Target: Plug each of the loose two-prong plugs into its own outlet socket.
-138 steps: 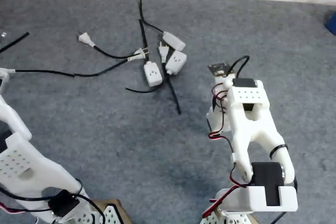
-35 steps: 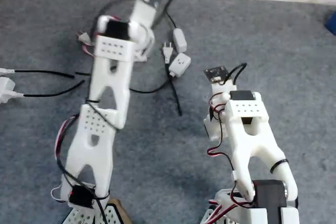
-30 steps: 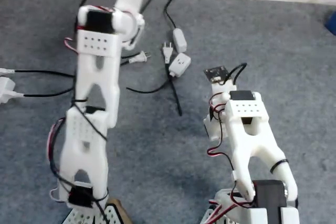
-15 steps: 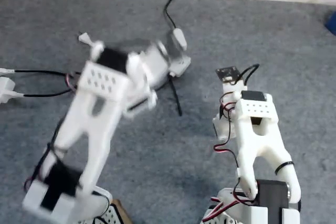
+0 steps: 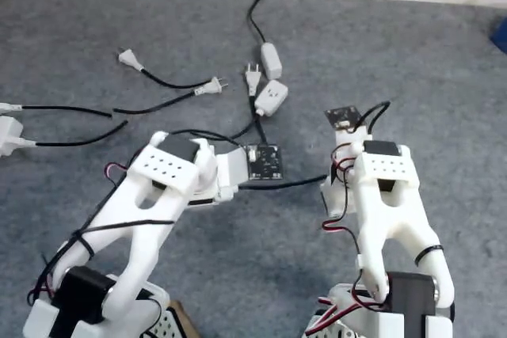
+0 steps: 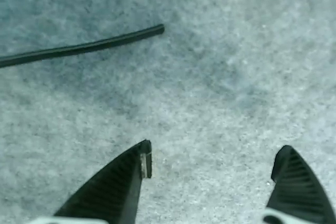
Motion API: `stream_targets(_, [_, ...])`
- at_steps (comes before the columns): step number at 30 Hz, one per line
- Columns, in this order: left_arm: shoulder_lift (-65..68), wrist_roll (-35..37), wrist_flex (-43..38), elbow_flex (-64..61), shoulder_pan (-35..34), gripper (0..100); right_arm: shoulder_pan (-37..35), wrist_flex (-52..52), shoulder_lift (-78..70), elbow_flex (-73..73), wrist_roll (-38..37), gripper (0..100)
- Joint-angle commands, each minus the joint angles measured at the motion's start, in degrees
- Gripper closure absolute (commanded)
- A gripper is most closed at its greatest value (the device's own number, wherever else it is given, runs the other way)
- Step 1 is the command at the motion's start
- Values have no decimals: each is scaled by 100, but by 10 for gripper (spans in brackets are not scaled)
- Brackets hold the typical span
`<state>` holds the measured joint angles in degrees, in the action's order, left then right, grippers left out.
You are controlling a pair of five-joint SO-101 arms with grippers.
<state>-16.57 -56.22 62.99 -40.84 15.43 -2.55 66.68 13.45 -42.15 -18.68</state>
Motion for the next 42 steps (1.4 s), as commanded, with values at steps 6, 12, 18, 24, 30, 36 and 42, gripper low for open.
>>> stream_targets(6, [-444,-18,220,-66,66,784,-92,13,242,40,-114,648])
stream_targets(12, [-1305,229,440,356,119,780,-180,391,251,303,-88,648])
stream_targets(18, [-998,413,-571,-215,-391,780,-347,708,268,593,-70,648])
stream_targets(24, [251,396,-1697,-409,-585,780,-347,910,1138,611,-62,648])
stream_targets(30, [1402,202,-2145,-22,-769,783,-347,998,1991,84,-97,648])
stream_targets(36, [1798,202,-2215,488,-1024,783,-347,980,2141,-13,-105,648])
stream_targets(42, [1763,378,-1152,1411,-1086,783,-338,848,2132,-224,-167,648])
